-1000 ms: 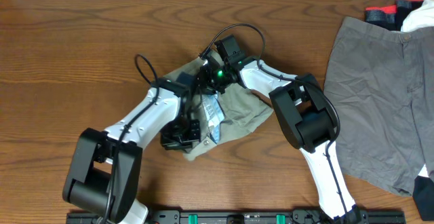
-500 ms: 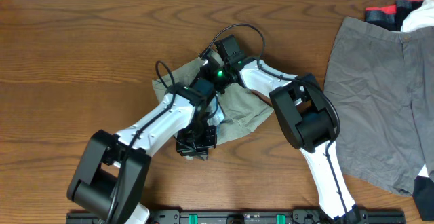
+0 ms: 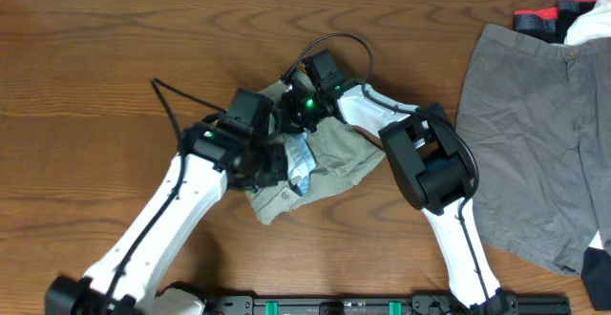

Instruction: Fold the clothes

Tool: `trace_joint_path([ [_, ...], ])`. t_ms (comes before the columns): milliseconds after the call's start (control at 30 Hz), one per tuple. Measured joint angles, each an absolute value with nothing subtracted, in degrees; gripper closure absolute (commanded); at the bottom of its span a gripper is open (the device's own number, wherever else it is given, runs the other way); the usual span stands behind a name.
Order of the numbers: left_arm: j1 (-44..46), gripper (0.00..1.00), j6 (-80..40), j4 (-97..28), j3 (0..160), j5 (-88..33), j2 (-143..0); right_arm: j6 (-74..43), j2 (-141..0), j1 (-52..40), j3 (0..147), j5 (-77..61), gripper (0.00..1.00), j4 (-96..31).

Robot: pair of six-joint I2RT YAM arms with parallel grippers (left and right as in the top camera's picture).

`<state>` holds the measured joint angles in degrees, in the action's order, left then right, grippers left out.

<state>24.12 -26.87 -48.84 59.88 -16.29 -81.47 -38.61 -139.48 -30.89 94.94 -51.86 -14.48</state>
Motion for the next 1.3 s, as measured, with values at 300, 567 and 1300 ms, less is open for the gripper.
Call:
trace_joint_path([
  [300,24.05,0.94,-23.03,-44.91,57.36,-22.11,-102.96,-38.85,-139.48,-30.98,95.09,-51.86,0.92,-15.03],
  [567,20.75,0.94,-19.05,-47.77,59.99,-28.12,-106.96,-39.46,-139.48,-31.00,95.09,-52.03,0.92,-15.20],
  [1300,9.58,0.57,-17.06,-53.74,62.33,-28.77,-79.70,-22.48,-133.21,-26.20,93.89,-52.14,0.60,-12.53],
])
